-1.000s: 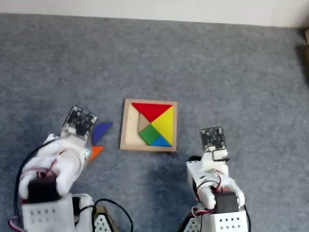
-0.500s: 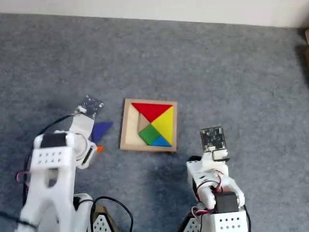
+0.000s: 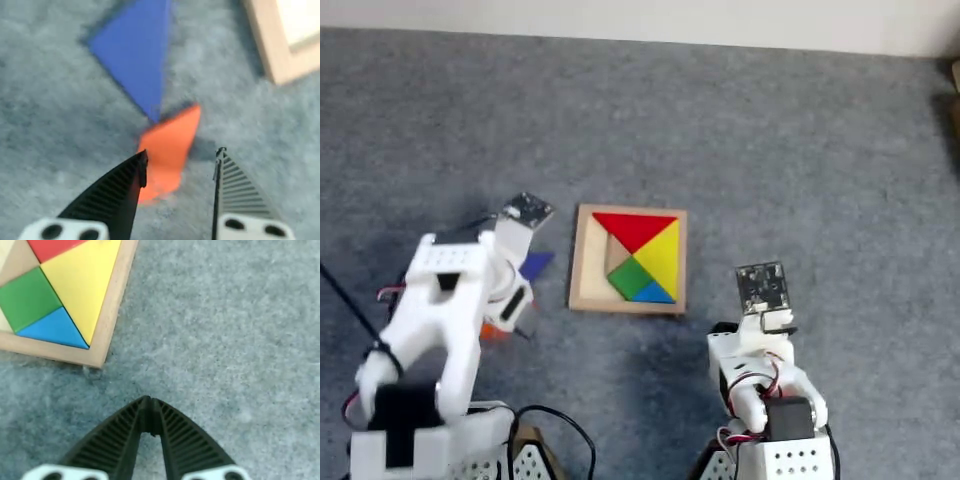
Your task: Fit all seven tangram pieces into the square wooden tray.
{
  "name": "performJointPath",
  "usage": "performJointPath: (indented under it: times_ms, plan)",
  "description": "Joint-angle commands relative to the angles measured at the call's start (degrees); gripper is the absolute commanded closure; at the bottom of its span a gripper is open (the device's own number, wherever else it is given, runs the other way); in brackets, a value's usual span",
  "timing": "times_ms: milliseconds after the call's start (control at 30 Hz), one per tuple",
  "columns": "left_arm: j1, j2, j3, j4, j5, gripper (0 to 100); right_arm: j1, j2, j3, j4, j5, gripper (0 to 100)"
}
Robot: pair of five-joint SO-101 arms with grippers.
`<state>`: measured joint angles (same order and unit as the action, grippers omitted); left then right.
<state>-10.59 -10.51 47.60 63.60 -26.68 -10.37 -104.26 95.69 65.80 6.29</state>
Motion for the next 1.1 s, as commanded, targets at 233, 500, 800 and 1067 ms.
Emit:
performJointPath:
  times_ms: [233, 500, 800, 1067]
  plan:
    - [-6.99, 11.47, -12.26, -0.70, -0.62, 83, 0.57, -0.75, 6.02, 1.45, 0.53, 99.4]
    - [-6.90, 11.21, -12.70, -0.62, -0.62, 91, 0.57, -0.75, 6.02, 1.54, 0.53, 99.4]
    - [-6.90, 1.10, -18.77, 13.36, -0.26, 78, 0.57, -0.75, 6.02, 1.63, 0.53, 99.4]
    - [-7.08, -5.58, -9.27, 9.41, -0.26, 78, 0.57, -0.75, 6.02, 1.63, 0.53, 99.4]
